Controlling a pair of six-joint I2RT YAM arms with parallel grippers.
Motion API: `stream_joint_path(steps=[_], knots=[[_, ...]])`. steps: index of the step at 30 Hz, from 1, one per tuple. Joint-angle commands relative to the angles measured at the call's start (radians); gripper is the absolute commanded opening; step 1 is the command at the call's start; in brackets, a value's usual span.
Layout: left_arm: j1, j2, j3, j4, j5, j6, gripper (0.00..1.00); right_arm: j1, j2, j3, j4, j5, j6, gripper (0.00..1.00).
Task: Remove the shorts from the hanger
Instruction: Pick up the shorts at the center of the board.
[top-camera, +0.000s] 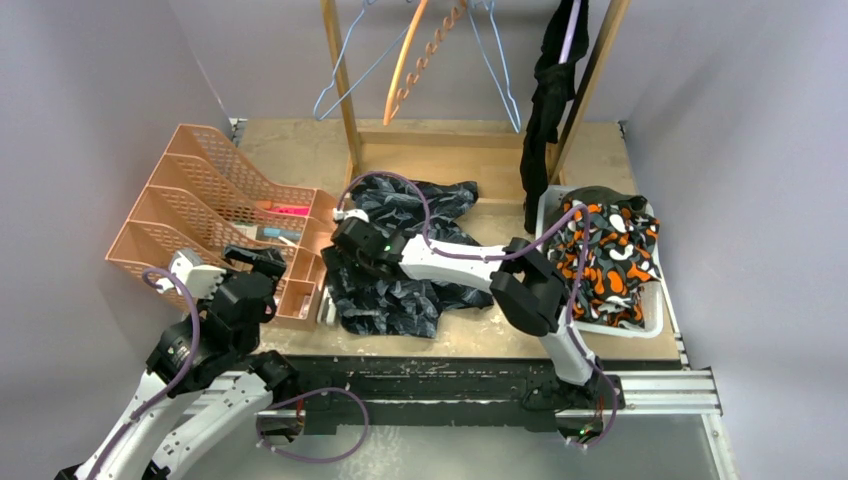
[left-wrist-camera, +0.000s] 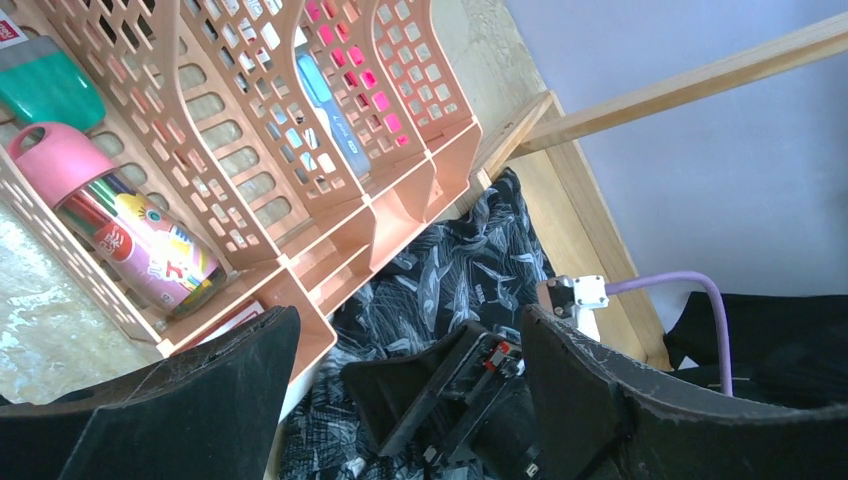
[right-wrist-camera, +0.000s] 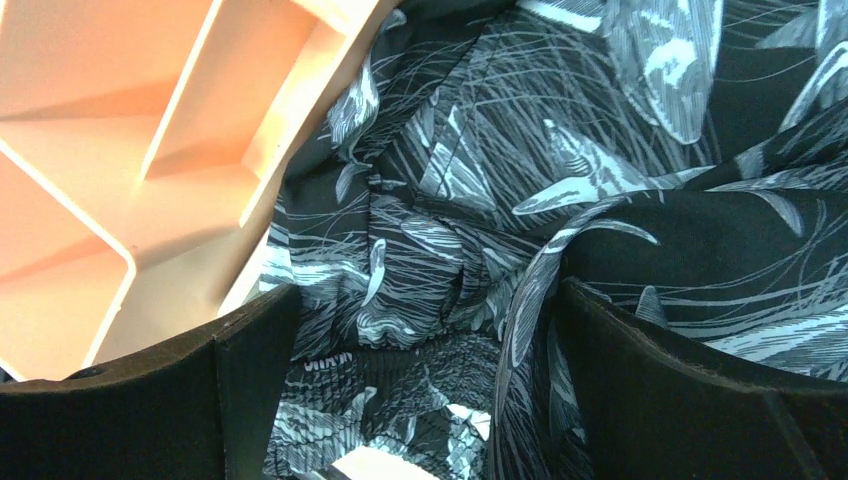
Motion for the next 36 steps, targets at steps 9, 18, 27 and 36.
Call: stream_joint_path(steps=[9, 18, 27, 36], knots=[[0.006, 0.008, 0.029, 0.011, -0.014, -0.005, 0.8, 0.055, 0.076, 0.071, -0.137, 0.164, 0.004, 0.87], [0.005, 0.014, 0.024, 0.023, -0.008, -0.005, 0.8, 0.052, -0.156, -0.157, 0.056, 0.151, 0.011, 0.18], [0.005, 0.025, 0.025, 0.035, 0.002, 0.002, 0.8, 0.043, -0.348, -0.299, -0.055, 0.36, 0.109, 0.08], [0.005, 0.042, 0.0, 0.08, 0.03, 0.017, 0.8, 0.027, -0.43, -0.453, -0.082, 0.367, 0.201, 0.0]])
